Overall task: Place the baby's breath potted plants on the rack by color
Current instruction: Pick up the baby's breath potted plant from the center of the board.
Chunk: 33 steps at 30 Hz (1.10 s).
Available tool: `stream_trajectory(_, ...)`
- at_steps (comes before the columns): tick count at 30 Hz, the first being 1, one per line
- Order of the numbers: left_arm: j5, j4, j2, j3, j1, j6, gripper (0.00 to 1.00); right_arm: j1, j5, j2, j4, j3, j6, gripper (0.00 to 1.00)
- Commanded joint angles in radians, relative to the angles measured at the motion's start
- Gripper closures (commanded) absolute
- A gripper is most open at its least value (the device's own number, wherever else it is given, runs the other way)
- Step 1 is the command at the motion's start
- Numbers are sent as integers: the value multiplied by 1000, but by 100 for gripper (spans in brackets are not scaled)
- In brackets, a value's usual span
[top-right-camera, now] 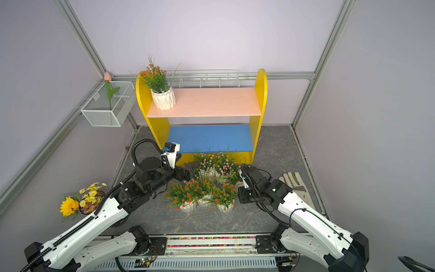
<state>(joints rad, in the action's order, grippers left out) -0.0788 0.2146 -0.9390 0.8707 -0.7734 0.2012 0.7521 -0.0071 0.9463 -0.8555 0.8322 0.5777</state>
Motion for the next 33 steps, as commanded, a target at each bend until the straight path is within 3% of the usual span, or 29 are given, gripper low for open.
stream_trajectory(1, 16, -24, -11, -1, -4, 13, 0, 10, -25, -32, 7, -75, 64, 78)
stream_trajectory(10, 24, -8, -51, 42, -6, -2, 0, 24, -36, -82, 202, -218, 153, 76)
stream_trajectory(33, -7, 21, -35, 36, -6, -13, 0, 37, -36, 127, 307, -141, 110, 72)
